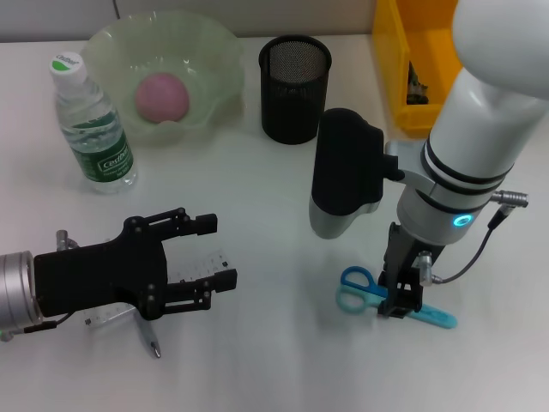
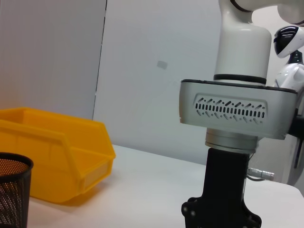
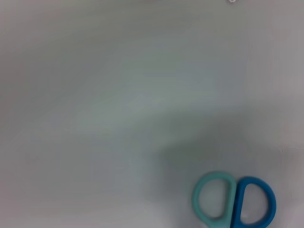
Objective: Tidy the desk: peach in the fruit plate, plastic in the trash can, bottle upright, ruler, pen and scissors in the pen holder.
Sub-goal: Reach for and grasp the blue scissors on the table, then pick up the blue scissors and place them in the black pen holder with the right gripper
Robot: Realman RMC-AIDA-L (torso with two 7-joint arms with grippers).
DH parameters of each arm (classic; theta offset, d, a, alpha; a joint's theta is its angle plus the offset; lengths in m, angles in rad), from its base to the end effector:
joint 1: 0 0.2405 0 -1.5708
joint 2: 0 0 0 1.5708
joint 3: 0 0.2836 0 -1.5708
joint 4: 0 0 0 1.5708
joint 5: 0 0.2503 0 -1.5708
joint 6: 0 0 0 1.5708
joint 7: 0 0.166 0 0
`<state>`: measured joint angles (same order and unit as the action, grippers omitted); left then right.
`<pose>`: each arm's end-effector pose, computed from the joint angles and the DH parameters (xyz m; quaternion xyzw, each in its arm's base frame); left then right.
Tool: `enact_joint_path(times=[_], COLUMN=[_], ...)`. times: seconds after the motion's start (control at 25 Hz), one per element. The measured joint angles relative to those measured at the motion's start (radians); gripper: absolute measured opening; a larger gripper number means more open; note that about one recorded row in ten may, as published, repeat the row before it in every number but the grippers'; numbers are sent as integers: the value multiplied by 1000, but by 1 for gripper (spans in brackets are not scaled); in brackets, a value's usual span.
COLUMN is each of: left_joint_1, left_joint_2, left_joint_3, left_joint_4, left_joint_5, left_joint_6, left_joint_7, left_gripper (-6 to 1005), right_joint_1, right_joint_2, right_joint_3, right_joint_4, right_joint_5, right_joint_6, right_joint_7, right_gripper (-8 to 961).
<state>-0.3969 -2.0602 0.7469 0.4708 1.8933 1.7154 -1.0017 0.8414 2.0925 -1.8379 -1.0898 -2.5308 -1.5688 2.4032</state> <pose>-0.3273 0.3026 -0.0557 -0.9373 -0.1335 -0.3074 0.0960 0.1602 0.3721 -0.1348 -0.9333 0.0825 -0.3494 0.0084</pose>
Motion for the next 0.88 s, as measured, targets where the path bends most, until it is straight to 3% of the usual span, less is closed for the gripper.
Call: enact_joint_path(times=[0.48, 0.88], left_joint_1=[-1, 0], left_joint_2=[0, 2], left_joint_3=[0, 0], left_joint_4=[4, 6], left_joint_5=[-2, -3], left_joint_6=[5, 7], left_joint_7=[-11, -24], left_gripper=[785, 785], right_joint_1=[-6, -19], right_joint_2=[0, 0], right_joint_3=[-30, 10], right_joint_4=[13, -12], right_joint_5=[5, 9], right_joint_6=[25, 21], right_joint_7=[2, 3], right_gripper=[290, 239])
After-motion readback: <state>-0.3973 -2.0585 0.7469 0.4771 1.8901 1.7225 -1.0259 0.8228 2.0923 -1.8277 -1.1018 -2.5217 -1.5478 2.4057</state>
